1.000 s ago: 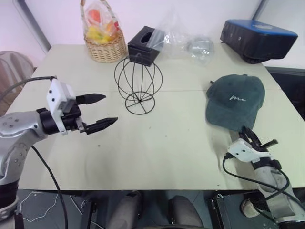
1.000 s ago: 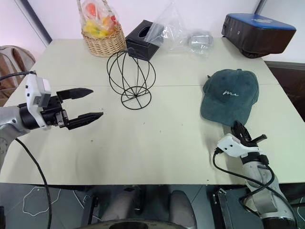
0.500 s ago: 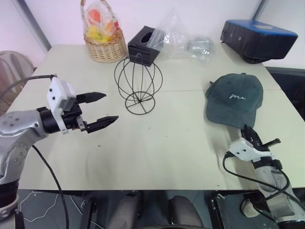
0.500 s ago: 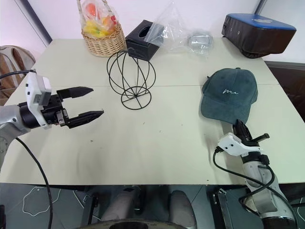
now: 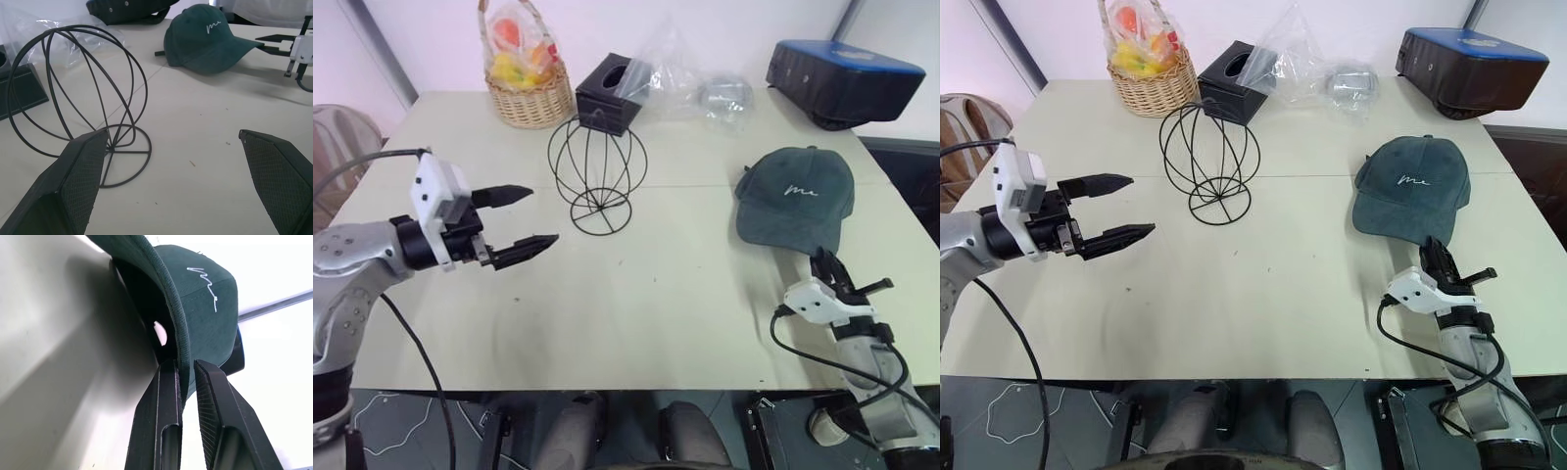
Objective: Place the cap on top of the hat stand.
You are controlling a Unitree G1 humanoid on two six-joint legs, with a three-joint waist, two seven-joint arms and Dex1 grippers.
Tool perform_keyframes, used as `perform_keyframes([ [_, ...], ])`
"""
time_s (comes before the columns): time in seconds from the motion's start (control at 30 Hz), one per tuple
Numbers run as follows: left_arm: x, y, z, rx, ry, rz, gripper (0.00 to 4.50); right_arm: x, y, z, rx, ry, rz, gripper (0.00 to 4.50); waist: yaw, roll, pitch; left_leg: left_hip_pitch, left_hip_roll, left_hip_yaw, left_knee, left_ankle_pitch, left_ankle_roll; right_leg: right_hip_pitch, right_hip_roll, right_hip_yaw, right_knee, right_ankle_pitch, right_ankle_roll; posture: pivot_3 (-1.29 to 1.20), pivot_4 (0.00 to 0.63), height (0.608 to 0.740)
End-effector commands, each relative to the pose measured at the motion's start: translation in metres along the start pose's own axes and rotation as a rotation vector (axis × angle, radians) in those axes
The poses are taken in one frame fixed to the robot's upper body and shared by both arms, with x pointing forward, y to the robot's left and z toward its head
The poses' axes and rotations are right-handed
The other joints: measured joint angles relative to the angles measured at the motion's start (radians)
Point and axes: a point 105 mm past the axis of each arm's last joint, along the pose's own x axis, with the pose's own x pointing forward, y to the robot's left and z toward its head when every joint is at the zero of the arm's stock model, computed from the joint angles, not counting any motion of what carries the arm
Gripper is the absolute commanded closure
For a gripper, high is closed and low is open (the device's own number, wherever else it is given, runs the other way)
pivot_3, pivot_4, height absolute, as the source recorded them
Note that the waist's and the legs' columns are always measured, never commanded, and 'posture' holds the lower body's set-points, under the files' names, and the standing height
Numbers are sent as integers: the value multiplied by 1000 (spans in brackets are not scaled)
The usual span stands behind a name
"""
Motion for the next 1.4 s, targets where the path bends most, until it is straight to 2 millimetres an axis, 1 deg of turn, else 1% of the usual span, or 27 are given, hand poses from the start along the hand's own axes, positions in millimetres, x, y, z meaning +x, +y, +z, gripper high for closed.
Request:
perform_keyframes([
  [0.03,0,-1,10,39,-16,-10,0,4,-15,5,-9,-31,-52,4489,0,0,0,0,0,0,0,0,0,0,0,0,0,0,0,0,150,740],
  [0.33,0,-1,10,39,-17,-13,0,3,-15,3,-11,-25,-57,4489,0,0,0,0,0,0,0,0,0,0,0,0,0,0,0,0,150,740],
  [0.43,0,-1,10,38,-17,-13,0,4,-21,5,-4,-32,-76,4489,0,0,0,0,0,0,0,0,0,0,0,0,0,0,0,0,150,740],
  [0.57,0,-1,9,37,-15,-14,0,10,-38,12,-4,-65,-136,4489,0,0,0,0,0,0,0,0,0,0,0,0,0,0,0,0,150,740],
  [0.77,0,1,8,35,-15,-12,0,20,-75,25,-27,-114,-253,4489,0,1,0,0,0,0,0,0,0,0,0,0,0,0,0,0,150,740],
  [0.87,-1,2,7,32,-14,-8,0,25,-89,37,-33,-154,-295,4489,0,1,0,0,0,0,0,0,0,0,0,0,0,0,0,0,150,740],
  [0.97,-2,6,4,26,-10,2,0,31,-99,55,-31,-215,-317,4489,-2,1,1,0,0,0,0,0,-1,0,0,0,0,0,0,0,150,740],
  [1.13,-8,15,-7,-7,0,50,0,42,-115,95,24,-332,-343,4489,-4,1,1,-1,0,0,0,0,-1,0,0,0,0,0,0,0,150,740],
  [1.23,-16,21,-14,-27,12,83,0,50,-121,120,81,-408,-338,4489,-6,1,1,-1,0,0,-1,0,-1,-1,0,0,0,0,0,0,150,740],
  [1.33,-22,24,-20,-40,26,105,0,57,-120,148,160,-490,-319,4489,-5,1,1,-1,0,0,-1,1,-1,-2,0,0,0,0,0,0,150,740],
  [1.4,-23,26,-23,-45,30,111,0,60,-120,162,195,-527,-307,4489,-4,1,1,-1,0,0,-1,1,-2,-2,0,0,0,0,0,0,150,740],
])
